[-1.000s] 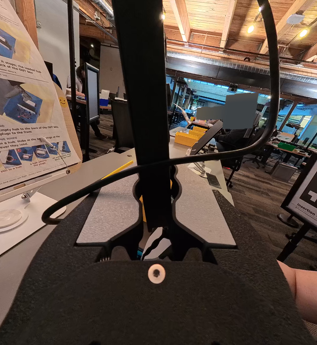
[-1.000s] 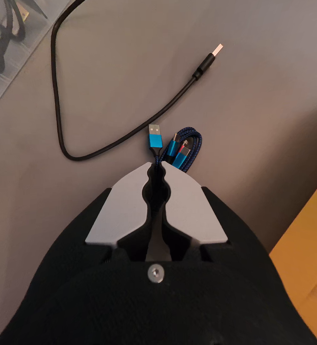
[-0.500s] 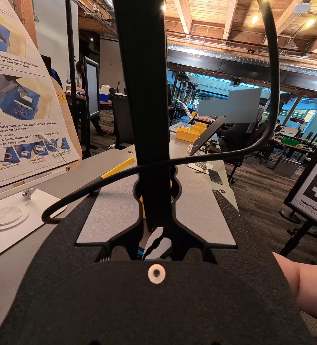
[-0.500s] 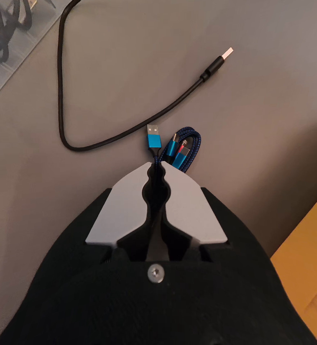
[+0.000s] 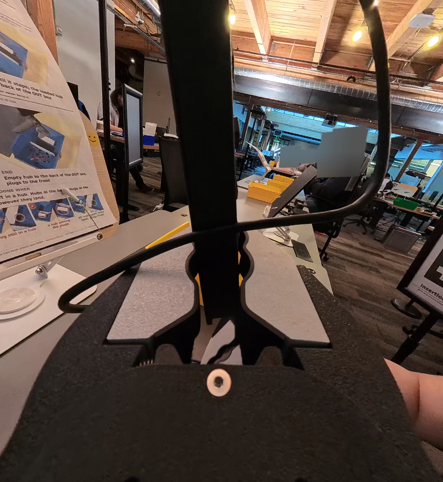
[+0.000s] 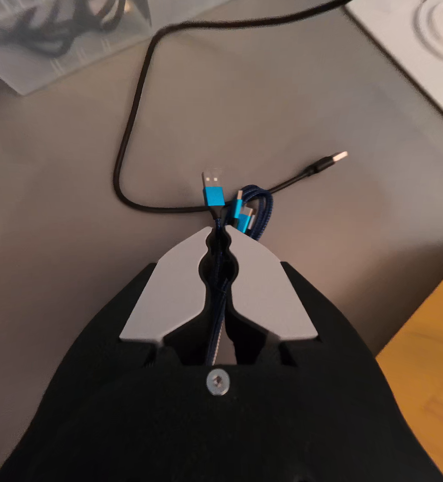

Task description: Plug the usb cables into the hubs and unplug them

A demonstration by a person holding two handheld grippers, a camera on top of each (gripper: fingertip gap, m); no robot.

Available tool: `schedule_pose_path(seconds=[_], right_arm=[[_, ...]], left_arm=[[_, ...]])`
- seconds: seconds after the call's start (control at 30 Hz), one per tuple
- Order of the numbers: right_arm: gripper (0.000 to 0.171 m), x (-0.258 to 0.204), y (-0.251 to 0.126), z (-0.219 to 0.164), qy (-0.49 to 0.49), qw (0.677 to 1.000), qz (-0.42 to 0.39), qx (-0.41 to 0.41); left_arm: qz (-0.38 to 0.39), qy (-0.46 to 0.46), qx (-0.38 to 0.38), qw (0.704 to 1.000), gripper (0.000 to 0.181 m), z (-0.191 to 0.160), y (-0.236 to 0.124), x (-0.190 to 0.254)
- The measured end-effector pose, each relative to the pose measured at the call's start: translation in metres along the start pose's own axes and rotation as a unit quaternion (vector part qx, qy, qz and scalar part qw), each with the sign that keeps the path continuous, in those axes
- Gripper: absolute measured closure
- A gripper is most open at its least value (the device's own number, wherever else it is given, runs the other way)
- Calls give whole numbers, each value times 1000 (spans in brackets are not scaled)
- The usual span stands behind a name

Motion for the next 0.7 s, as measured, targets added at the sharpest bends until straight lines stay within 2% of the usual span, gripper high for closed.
schedule_pose_path(seconds=[0.1, 0.27, 0.53, 0.7], right_arm=[[165, -5, 16, -5, -28, 999, -6, -24], [165, -7, 18, -4, -7, 999, 49, 2], [158, -2, 18, -3, -21, 997, 71, 25], [158, -2, 22, -1, -7, 996, 87, 3]], left_arm=[[1, 0, -1, 1000, 154, -1, 0, 0], [-1, -2, -3, 1000, 154, -2, 2, -1], [-1, -4, -4, 1000, 154, -3, 2, -1], [1, -6, -2, 1000, 155, -2, 1, -3]])
Point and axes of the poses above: each gripper's, where its closed fingertips meet, y out along the fingers, z out of its top, x = y × z across the jaws, the point moved 7 cm from there along -y, back along the fingers, and after that the axes turned 7 degrees about y, right-handed, at the moved point
